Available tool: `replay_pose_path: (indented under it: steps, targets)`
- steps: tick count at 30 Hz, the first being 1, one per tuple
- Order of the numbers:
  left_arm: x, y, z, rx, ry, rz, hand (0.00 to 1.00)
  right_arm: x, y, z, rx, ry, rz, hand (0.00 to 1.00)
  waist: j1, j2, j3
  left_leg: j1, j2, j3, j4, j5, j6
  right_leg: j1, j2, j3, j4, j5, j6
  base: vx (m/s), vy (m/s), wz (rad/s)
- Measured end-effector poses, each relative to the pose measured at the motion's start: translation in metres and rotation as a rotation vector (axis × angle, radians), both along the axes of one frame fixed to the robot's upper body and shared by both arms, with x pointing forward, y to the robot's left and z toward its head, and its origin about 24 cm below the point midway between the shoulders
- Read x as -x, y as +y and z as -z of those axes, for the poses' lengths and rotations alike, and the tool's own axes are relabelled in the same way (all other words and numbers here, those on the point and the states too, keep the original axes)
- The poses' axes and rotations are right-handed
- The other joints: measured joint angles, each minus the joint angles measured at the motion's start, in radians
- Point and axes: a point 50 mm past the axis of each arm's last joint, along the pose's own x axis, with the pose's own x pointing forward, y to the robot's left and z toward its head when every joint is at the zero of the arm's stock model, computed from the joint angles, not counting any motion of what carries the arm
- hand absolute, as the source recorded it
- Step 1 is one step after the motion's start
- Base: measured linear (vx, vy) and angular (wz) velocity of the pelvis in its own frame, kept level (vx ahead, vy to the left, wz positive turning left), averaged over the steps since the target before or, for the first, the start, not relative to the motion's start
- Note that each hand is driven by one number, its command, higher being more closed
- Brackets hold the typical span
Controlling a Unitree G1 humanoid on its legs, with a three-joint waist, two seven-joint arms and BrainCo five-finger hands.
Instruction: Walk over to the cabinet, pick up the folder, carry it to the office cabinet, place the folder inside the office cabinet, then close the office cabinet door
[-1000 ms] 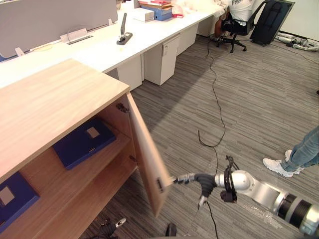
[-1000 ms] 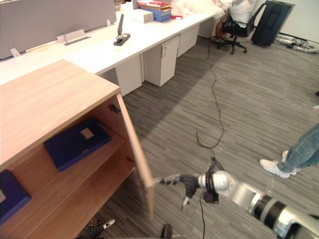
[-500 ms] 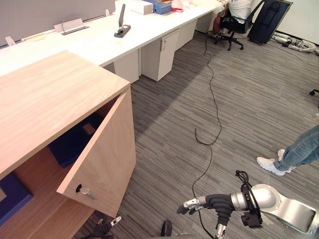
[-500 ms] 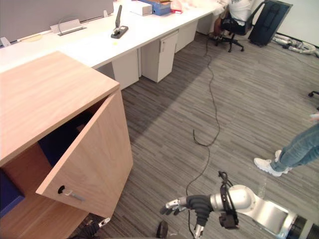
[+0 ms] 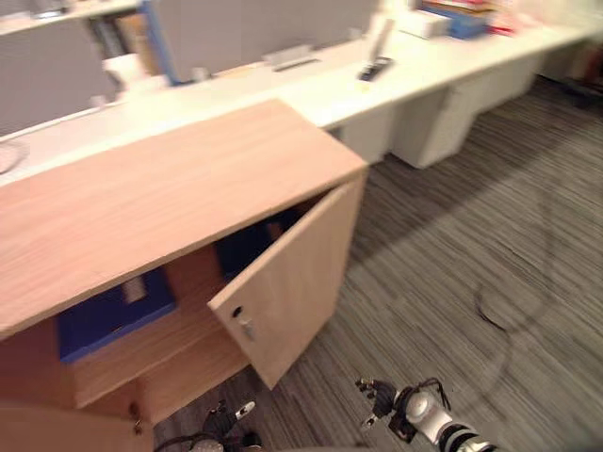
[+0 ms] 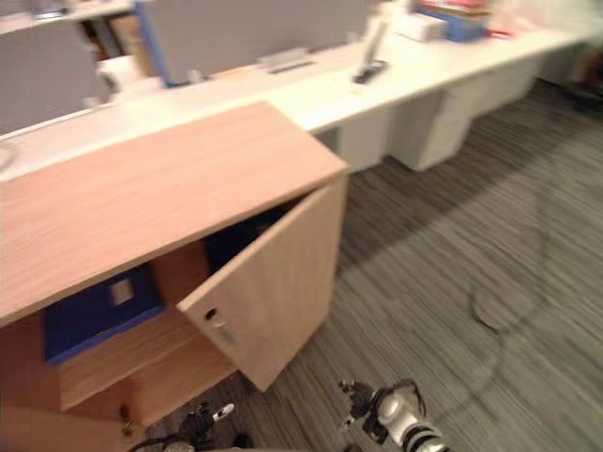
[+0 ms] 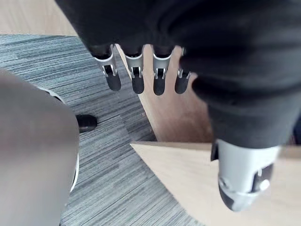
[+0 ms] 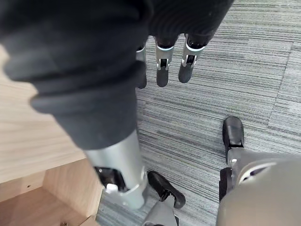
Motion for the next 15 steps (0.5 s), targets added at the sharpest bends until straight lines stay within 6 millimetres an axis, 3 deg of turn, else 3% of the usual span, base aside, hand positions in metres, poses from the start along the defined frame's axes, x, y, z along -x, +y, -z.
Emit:
replay_pose_path:
  steps: [3, 4, 6, 7, 9, 11, 12, 13, 15]
  targets:
    - [-0.003, 0.0, -0.002, -0.008, -0.011, 0.021, 0.0, 0.026, -0.016, 0.008, 0.045, 0.041, 0.211, 0.0, 0.007, -0.013, 0.005, -0.001, -0.089, -0.154, 0.005, 0.011, 0.02, 0.06, -0.127, -0.147, 0.162, -0.078, 0.053, 0.17, 0.23, 1.68]
    - [-0.003, 0.0, -0.002, -0.012, -0.01, 0.032, 0.0, 0.033, -0.022, 0.009, 0.059, 0.047, 0.28, 0.0, 0.012, -0.012, 0.006, -0.004, -0.123, -0.207, 0.01, 0.013, 0.032, 0.08, -0.169, -0.15, 0.218, -0.094, 0.042, 0.2, 0.291, 1.79]
    - [-0.004, 0.003, -0.002, -0.025, -0.011, 0.049, 0.0, 0.039, -0.023, 0.011, 0.057, 0.053, 0.375, 0.0, 0.01, -0.016, 0.008, -0.003, -0.16, -0.28, 0.018, 0.011, 0.059, 0.063, -0.214, 0.008, 0.324, -0.119, 0.0, 0.14, 0.229, 1.34]
    - [-0.008, 0.008, -0.005, -0.045, -0.028, 0.071, 0.0, 0.042, -0.018, 0.013, 0.039, 0.056, 0.422, 0.0, 0.01, -0.02, 0.011, -0.005, -0.168, -0.331, 0.019, 0.012, 0.065, 0.033, -0.189, 0.23, 0.354, -0.188, -0.022, 0.05, 0.109, 0.96]
    - [-0.009, 0.016, -0.007, -0.072, -0.031, 0.08, 0.0, 0.042, -0.013, 0.014, 0.004, 0.048, 0.496, 0.0, 0.007, -0.028, 0.017, -0.024, -0.169, -0.405, 0.024, 0.019, 0.065, -0.007, -0.106, 0.516, 0.349, -0.256, -0.001, 0.02, 0.006, 1.14]
    - [-0.008, 0.022, -0.007, -0.087, -0.026, 0.078, 0.0, 0.046, -0.011, 0.015, -0.038, 0.041, 0.605, 0.0, -0.01, -0.042, 0.02, -0.075, -0.187, -0.509, 0.033, 0.027, 0.05, -0.048, -0.038, 0.722, 0.307, -0.275, 0.011, -0.02, -0.116, 1.44]
    - [-0.009, 0.024, -0.007, -0.093, -0.027, 0.078, 0.0, 0.047, -0.01, 0.015, -0.049, 0.041, 0.638, 0.0, -0.013, -0.055, 0.022, -0.086, -0.198, -0.534, 0.031, 0.032, 0.043, -0.053, -0.033, 0.752, 0.29, -0.273, 0.014, -0.07, -0.184, 1.51]
    - [-0.009, 0.029, -0.008, -0.105, -0.028, 0.074, 0.0, 0.052, -0.009, 0.016, -0.071, 0.049, 0.703, 0.0, -0.019, -0.084, 0.017, -0.101, -0.22, -0.579, 0.004, 0.049, 0.025, -0.055, -0.046, 0.761, 0.266, -0.318, 0.043, -0.08, -0.24, 1.35]
    - [-0.007, 0.025, -0.007, -0.086, -0.023, 0.046, 0.0, 0.059, -0.015, 0.017, -0.085, 0.052, 0.807, 0.0, -0.02, -0.058, 0.006, -0.106, -0.188, -0.609, -0.053, 0.078, 0.008, -0.054, -0.022, 0.698, 0.253, -0.329, 0.031, -0.06, -0.247, 1.05]
